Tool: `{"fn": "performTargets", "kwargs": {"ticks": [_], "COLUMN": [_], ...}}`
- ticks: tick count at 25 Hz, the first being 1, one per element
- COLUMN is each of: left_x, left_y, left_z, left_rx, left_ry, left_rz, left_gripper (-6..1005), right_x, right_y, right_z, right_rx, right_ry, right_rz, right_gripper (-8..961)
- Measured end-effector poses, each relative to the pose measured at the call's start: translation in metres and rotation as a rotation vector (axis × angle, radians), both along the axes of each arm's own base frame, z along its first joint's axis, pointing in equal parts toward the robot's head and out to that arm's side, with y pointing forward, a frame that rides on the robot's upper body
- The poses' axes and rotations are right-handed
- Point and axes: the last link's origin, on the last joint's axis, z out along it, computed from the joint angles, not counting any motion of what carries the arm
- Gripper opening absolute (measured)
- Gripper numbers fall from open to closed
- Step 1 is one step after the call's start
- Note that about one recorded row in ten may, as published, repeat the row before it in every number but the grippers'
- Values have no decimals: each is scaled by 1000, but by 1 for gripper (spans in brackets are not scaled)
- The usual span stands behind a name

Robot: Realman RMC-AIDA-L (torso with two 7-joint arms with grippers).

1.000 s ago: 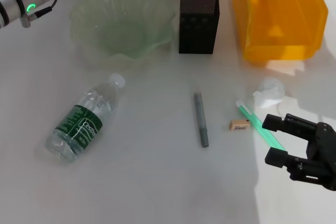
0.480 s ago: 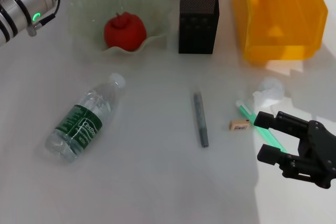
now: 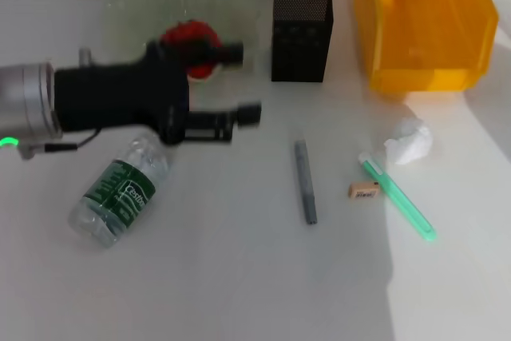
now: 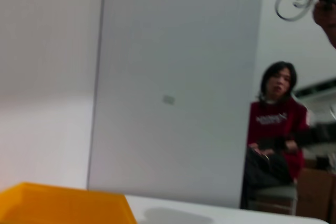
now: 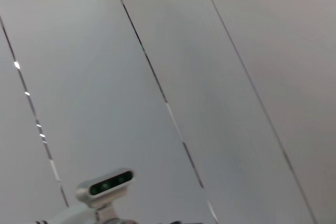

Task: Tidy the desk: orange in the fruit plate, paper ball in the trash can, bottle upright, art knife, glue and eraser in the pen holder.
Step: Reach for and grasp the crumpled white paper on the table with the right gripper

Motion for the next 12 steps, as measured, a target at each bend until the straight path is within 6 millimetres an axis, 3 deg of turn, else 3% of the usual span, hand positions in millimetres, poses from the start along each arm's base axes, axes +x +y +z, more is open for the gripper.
{"fn": "performTargets", "kwargs": {"ticks": [3,5,6,8,12], "left_x": [-8,-11,-12,-12,-9], "left_y": [-8,-9,-10,-10,-8], "left_z": [-5,-7,-7,-8,-11], "left_rx": [-72,-95,-97,-100,-94], "left_ry": [73,97,100,101,100], "left_rz": [14,35,40,45,46], "left_gripper": [835,835,835,835,835], "right_x": [-23,-45,-68,-76,-104], "right_y": [11,20,33,39,75], "right_z": [38,48,51,50,34], "right_rx": [-73,-132,-193,-210,-247], "right_ry": [-184,-337,-530,-603,-893], "right_rz": [-62,-112,-204,-234,-348], "right_gripper": [788,788,788,788,789]}}
